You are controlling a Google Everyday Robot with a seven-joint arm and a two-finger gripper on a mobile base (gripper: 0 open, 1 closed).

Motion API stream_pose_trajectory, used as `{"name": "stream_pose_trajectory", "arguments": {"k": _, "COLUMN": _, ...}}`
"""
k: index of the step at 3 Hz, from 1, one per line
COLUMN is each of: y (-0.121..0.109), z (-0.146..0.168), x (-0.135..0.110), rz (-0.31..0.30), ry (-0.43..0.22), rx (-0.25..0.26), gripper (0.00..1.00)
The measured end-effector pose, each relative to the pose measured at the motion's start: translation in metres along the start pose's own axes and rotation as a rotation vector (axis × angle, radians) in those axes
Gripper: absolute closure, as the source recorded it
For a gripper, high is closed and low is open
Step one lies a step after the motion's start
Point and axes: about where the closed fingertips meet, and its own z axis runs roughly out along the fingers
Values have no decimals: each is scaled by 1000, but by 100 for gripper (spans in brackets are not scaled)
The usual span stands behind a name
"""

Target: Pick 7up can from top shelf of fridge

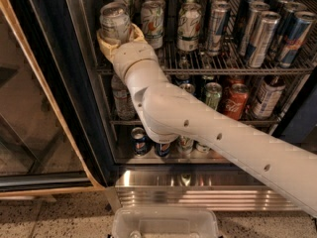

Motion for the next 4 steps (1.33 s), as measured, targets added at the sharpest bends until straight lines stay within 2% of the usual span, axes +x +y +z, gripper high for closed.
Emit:
{"name": "stream_pose_trajectory", "arguments": {"k": 2, "y": 6, "z": -23, "x": -18, "rz": -11, "ry": -4, "rx": 14, "gripper": 100}}
{"name": "stream_pose_trajectory", "arguments": {"k": 4, "y": 1, "z": -49, "x": -22, "rz": 10, "ry": 20, "rx": 45, "gripper": 100}}
